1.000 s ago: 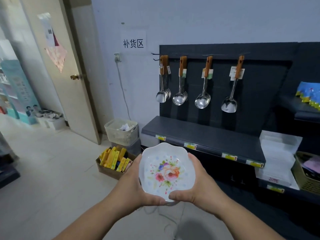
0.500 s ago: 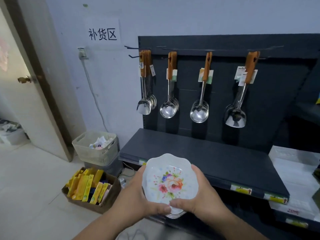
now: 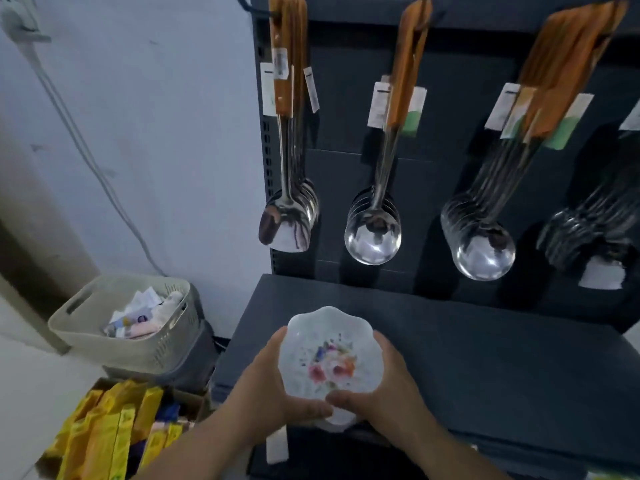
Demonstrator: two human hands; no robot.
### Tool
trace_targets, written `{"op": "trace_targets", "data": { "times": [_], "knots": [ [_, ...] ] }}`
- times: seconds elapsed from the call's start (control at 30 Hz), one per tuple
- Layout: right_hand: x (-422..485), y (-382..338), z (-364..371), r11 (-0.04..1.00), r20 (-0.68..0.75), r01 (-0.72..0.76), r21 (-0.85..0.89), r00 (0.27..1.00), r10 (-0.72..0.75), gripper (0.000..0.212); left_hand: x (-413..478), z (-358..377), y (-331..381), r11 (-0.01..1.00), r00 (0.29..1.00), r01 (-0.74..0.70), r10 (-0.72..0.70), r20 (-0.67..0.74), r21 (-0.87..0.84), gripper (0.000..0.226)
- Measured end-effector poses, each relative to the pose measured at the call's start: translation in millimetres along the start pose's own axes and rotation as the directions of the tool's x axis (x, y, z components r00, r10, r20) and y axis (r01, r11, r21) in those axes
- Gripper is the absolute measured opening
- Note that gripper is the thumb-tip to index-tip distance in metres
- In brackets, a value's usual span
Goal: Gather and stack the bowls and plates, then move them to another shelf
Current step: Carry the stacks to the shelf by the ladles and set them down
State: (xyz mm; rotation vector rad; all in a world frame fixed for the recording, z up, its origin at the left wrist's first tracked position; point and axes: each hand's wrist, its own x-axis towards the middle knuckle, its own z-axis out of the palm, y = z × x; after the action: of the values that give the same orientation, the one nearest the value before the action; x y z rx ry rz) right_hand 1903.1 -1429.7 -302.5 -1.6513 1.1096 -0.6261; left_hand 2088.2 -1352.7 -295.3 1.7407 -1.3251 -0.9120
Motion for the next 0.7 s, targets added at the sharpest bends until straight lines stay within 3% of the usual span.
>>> {"op": "trace_targets", "data": {
  "times": [0.23, 0.4, 0.57, 0.7],
  "knots": [
    [83, 40, 33, 0.997, -0.025, -0.001, -0.074, 1.0, -0.001, 0.079, 83, 7, -56, 0.999, 0.999, 0.013, -0.012, -0.042, 0.029, 0.1],
    [112, 67, 48, 0.995, -0.021, -0.016, -0.1, 1.0, 0.014, 0.096, 111, 15, -78, 0.998, 0.998, 0.025, -0.022, -0.055, 0.056, 0.098],
    [130, 79, 52, 0.987, -0.039, -0.042, -0.157, 0.999, 0.036, 0.092, 126, 16, -98, 0.998, 0.997, 0.019, -0.015, -0.074, 0.064, 0.088],
    [134, 80, 55, 0.978, -0.057, -0.079, -0.195, 0.996, 0.069, 0.099, 134, 15, -105, 0.971, 0.998, 0.024, -0.01, -0.062, 0.238, 0.125]
  ]
}}
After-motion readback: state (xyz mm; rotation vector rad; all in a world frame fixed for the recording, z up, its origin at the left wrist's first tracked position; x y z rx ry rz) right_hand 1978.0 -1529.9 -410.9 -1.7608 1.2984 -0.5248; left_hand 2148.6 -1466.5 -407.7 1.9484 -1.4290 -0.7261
